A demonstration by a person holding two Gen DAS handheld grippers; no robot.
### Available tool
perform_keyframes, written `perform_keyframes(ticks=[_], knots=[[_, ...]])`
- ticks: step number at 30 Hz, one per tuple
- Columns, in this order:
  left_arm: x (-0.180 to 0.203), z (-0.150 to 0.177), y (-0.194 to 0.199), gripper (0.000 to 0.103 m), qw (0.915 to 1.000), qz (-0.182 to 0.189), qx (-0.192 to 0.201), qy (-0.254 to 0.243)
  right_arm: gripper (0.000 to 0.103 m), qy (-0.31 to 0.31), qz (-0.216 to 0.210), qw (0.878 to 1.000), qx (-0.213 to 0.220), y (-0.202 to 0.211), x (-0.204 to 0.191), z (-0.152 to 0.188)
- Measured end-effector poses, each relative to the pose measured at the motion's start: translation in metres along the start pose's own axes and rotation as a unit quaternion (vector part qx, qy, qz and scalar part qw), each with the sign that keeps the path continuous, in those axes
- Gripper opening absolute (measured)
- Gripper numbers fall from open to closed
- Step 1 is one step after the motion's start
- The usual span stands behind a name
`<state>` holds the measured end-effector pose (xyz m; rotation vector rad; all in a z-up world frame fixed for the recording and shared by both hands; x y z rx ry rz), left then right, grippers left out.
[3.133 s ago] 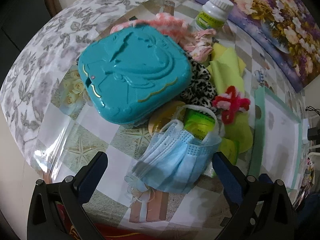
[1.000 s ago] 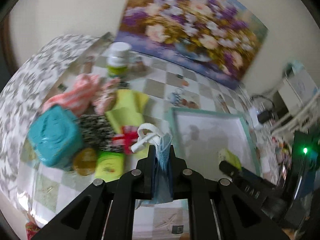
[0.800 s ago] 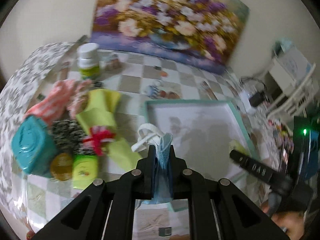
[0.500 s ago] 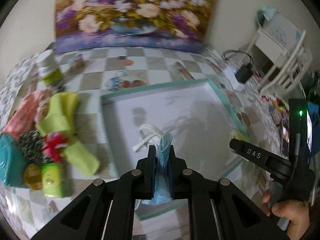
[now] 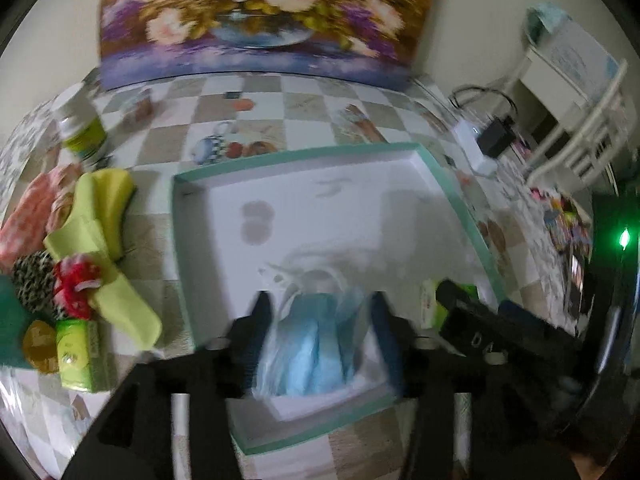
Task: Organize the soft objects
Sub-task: 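Carry both items over the teal-rimmed tray and open both tools to drop them, then move left tool back beside the teal box while right tool reaches another green tissue pack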
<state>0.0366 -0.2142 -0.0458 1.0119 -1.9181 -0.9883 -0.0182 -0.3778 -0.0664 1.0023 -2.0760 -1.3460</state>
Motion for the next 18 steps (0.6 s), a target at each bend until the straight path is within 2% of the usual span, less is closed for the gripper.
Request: perform_keyframes(ticks=[2, 3, 7, 13, 18], knots=[[-0.01, -0.002, 0.003, 0.081, 0.9998, 0.004, 0.002, 0.019, 0.082, 0.014, 0.001, 1.0, -0.003, 0.0, -0.005, 0.003], [-0.014, -0.003, 0.003, 0.082, 0.9996, 0.004, 0.002, 0.028, 0.082, 0.021, 0.003, 1.0, -0.003, 0.0, -0.009, 0.004], [-0.038, -0.004, 0.006, 0.084, 0.9972, -0.026, -0.012, 0.069, 0.082, 0.044, 0.007, 0.999, 0.002, 0.005, -0.018, 0.008], [-0.092, 0.011, 0.014, 0.084, 0.9832, -0.083, -0.067, 0.148, 0.082, 0.08, -0.01, 0.997, 0.019, 0.02, -0.044, 0.012], [-0.142, 0.018, 0.037, 0.084, 0.9715, -0.102, -0.05, 0.208, 0.082, 0.116, -0.07, 0.99, 0.029, 0.036, -0.084, 0.024]])
Point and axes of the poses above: each gripper's, at about its wrist camera, not at the fingertips, and y roughly against the way its jaws point, x to its right, z to its underside, the point moved 3 cm from there along -y, roughly the way its jaws point, and after that the axes turned 1 degree about y, right-handed, at the moved point
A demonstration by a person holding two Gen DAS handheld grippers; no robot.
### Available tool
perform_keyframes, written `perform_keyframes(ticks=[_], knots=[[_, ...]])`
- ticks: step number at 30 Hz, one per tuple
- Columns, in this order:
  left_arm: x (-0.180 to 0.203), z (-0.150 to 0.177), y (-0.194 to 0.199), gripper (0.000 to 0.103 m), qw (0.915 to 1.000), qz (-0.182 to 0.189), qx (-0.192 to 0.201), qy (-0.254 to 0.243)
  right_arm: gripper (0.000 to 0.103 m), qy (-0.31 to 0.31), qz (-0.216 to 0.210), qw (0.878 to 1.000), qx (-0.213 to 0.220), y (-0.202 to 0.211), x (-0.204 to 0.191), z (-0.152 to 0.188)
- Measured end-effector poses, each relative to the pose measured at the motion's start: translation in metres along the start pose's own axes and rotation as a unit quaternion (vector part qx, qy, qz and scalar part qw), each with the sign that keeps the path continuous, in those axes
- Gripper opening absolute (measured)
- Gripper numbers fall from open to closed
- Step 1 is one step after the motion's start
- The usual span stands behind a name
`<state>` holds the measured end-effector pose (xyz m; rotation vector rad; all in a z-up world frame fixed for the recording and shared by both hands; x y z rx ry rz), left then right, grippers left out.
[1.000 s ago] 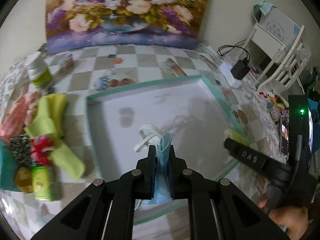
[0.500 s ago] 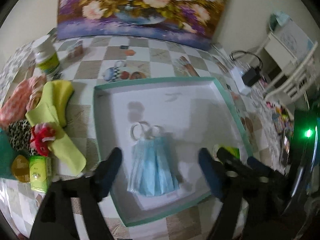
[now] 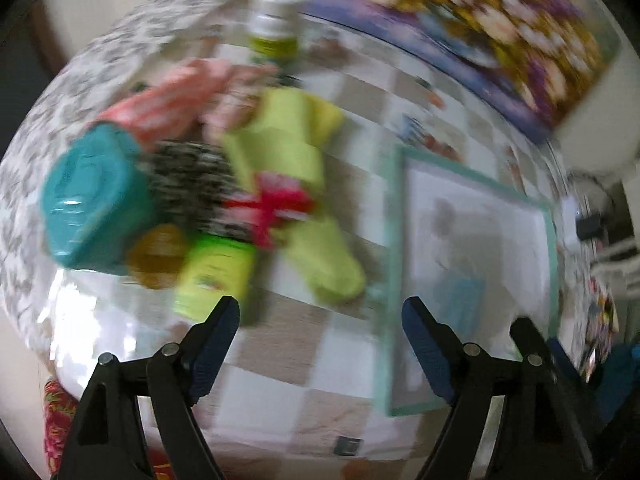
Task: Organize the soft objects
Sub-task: 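Move left tool back beside the teal box while right tool reaches another green tissue pack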
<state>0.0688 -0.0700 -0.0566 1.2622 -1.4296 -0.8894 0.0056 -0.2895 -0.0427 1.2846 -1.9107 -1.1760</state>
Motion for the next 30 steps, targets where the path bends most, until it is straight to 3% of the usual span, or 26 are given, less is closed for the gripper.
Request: perform_keyframes(ticks=[4, 9, 17, 23, 30], knots=[[-0.042, -0.005, 0.005, 0.084, 0.9986, -0.028, 0.009, 0.044, 0.082, 0.034, -0.038, 0.999, 0.003, 0.003, -0.04, 0.007], [-0.092, -0.003, -0.001, 0.084, 0.9926, -0.032, -0.012, 0.117, 0.082, 0.058, -0.083, 0.995, -0.006, 0.0, -0.088, 0.016], [-0.147, 0.003, -0.011, 0.084, 0.98, -0.047, -0.034, 0.19, 0.082, 0.104, -0.114, 0.987, -0.037, -0.017, -0.154, 0.037], [-0.173, 0.007, -0.016, 0.084, 0.9709, -0.044, -0.046, 0.231, 0.082, 0.145, -0.123, 0.98, -0.063, -0.039, -0.193, 0.053], [-0.186, 0.011, -0.02, 0.084, 0.9666, -0.03, -0.058, 0.248, 0.082, 0.175, -0.137, 0.972, -0.079, -0.057, -0.224, 0.063]])
Point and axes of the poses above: each gripper's, at about its wrist camera, not at the fingertips, and y roughly against the way its jaws point, x to its right, z to its underside, the point moved 3 cm from there along -y, roughly the way its jaws point, and after that the axes turned 1 degree about y, right-handed, at the moved point
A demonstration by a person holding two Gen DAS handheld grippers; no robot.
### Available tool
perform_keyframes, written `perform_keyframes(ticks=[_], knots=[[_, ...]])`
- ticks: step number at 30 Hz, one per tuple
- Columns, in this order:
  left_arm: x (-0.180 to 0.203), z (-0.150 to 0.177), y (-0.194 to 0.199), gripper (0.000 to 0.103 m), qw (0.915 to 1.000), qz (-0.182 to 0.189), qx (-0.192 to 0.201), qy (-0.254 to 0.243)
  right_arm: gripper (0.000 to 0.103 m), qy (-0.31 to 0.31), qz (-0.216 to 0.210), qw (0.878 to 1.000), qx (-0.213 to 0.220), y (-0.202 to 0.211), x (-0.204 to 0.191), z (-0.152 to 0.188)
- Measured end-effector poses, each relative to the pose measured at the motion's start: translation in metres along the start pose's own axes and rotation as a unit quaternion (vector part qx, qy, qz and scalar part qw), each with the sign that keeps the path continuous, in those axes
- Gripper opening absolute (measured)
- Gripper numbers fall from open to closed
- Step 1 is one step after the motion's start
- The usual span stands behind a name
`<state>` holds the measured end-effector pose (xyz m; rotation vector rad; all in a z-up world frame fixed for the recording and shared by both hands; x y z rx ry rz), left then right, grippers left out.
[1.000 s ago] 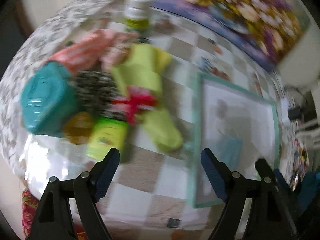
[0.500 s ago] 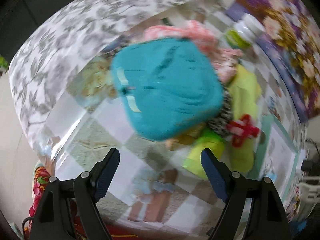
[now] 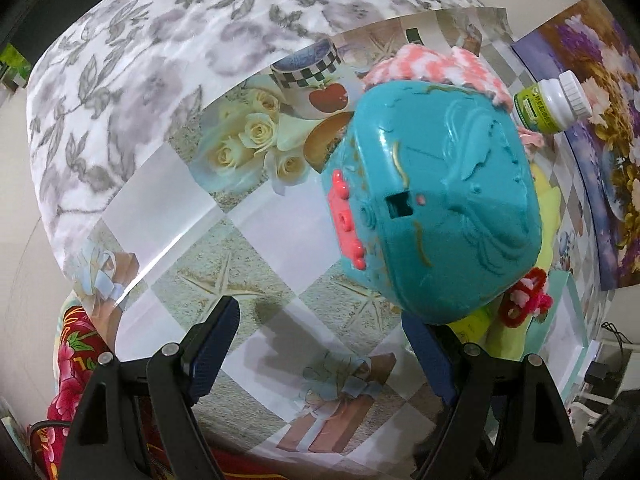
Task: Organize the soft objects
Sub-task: 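Move left tool back beside the teal box while right tool reaches another green tissue pack, then grasp the yellow round pouch with left tool while right tool grips the tissue pack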
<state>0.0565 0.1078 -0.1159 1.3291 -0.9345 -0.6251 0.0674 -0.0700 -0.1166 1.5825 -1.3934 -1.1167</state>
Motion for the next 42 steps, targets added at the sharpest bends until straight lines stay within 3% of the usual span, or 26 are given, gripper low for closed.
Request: perform_keyframes(ticks=[6, 8, 13, 22, 27, 37, 40, 42], knots=[[0.0, -0.01, -0.006, 0.084, 1.0, 0.004, -0.004, 0.002, 0.082, 0.002, -0.002, 1.0, -0.015, -0.02, -0.008, -0.001], [0.004, -0.01, -0.008, 0.084, 1.0, 0.004, -0.004, 0.0, 0.077, -0.003, -0.002, 1.0, -0.016, -0.023, -0.005, -0.002], [0.016, -0.009, -0.01, 0.084, 0.9999, 0.009, -0.007, -0.004, 0.051, -0.016, -0.015, 1.0, -0.016, -0.02, 0.007, -0.003], [0.047, -0.007, -0.021, 0.084, 0.9976, 0.061, -0.025, -0.023, 0.051, -0.03, -0.007, 0.999, -0.037, -0.008, 0.03, 0.01], [0.062, -0.009, -0.032, 0.083, 0.9973, 0.064, -0.025, -0.025, 0.051, -0.039, -0.004, 0.998, -0.045, 0.002, 0.047, 0.019], [0.086, -0.02, -0.037, 0.083, 0.9981, 0.056, 0.021, -0.011, 0.051, -0.041, -0.002, 0.998, -0.049, 0.003, 0.052, 0.021], [0.088, -0.02, -0.035, 0.072, 0.9986, 0.039, 0.035, -0.008, 0.051, -0.042, -0.004, 0.998, -0.049, 0.008, 0.055, 0.025], [0.088, -0.019, -0.033, 0.057, 0.9981, 0.05, 0.037, -0.006, 0.051, -0.041, -0.004, 0.998, -0.049, 0.01, 0.057, 0.027]])
Point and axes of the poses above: each gripper's, at about its wrist camera, not at the fingertips, and y roughly against the way its jaws point, x to its right, z to its underside, the point moved 3 cm from there along -y, roughly the way its jaws point, and after that the axes turned 1 degree about y, right-handed, at the moved point
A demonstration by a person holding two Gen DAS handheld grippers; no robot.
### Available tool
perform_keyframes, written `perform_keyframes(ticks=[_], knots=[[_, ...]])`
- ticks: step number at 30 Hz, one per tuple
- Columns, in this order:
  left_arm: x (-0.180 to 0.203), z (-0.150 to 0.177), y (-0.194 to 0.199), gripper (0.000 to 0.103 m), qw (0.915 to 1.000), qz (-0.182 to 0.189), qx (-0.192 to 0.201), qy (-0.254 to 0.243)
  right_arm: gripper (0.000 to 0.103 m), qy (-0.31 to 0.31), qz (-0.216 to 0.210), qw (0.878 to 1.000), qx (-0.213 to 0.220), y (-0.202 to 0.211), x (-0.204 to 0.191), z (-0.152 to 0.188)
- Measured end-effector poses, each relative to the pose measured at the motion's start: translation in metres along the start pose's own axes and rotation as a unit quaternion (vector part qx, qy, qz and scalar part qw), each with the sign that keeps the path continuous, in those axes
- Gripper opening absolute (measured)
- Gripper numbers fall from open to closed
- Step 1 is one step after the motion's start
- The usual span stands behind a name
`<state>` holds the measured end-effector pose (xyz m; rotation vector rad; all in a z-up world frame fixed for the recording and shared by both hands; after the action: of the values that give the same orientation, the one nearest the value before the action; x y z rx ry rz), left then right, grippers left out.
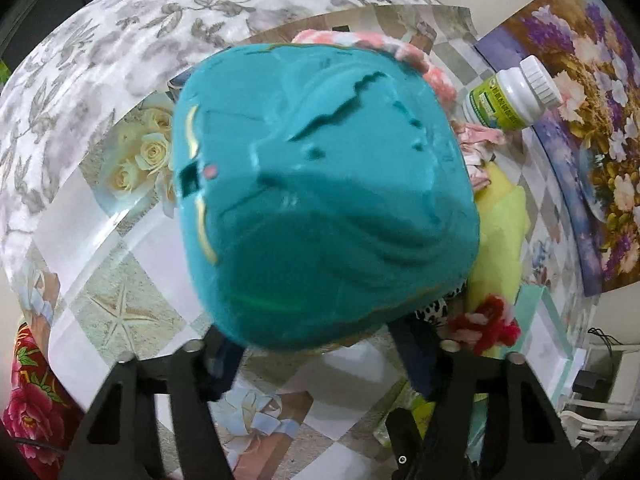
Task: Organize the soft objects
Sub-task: 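Grasp the yellow round pouch with left tool while right tool grips the tissue pack, then carry the pouch and tissue pack into the tray and open both tools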
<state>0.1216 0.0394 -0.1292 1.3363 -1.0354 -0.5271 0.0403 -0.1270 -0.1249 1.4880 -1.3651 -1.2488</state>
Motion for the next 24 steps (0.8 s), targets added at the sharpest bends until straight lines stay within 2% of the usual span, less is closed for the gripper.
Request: perform_keyframes(ticks=[2, 3, 10, 12, 18, 24], knots=[[0.0, -0.001, 0.001, 0.047, 0.9998, 0.019, -0.004, 0.003, 0.051, 0.0, 0.0, 1.0, 0.0, 0.0, -0.001, 0.001], [0.0, -0.001, 0.001, 0.047, 0.9998, 0.02, -0.006, 0.003, 0.051, 0.0, 0.0, 1.0, 0.0, 0.001, 0.0, 0.001], [-0.009, 0.006, 0.001, 0.044, 0.9985, 0.039, -0.028, 0.026, 0.051, -0.002, 0.0, 1.0, -0.001, -0.007, -0.01, -0.006], [-0.028, 0.019, 0.002, 0.044, 0.9977, 0.049, -0.034, 0.032, 0.051, -0.005, -0.002, 1.0, -0.005, -0.006, -0.009, -0.006], [-0.034, 0.025, 0.006, 0.043, 0.9951, 0.07, -0.057, 0.04, 0.051, -0.026, -0.017, 0.999, -0.014, 0.001, -0.003, -0.006], [-0.037, 0.028, 0.029, 0.043, 0.9951, 0.084, -0.047, 0.025, 0.051, -0.044, -0.034, 0.998, -0.01, 0.02, 0.004, -0.008]])
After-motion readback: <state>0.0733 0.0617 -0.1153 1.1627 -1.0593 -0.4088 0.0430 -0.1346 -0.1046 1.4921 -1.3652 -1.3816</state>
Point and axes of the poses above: each gripper's, at about its wrist camera, not at the fingertips, and y roughly against the way its jaws point, x to its right, z to its underside, the point moved 3 cm from there along -y, roughly the way its jaws point, and after that the axes turned 1 degree about y, right-handed, at the moved point
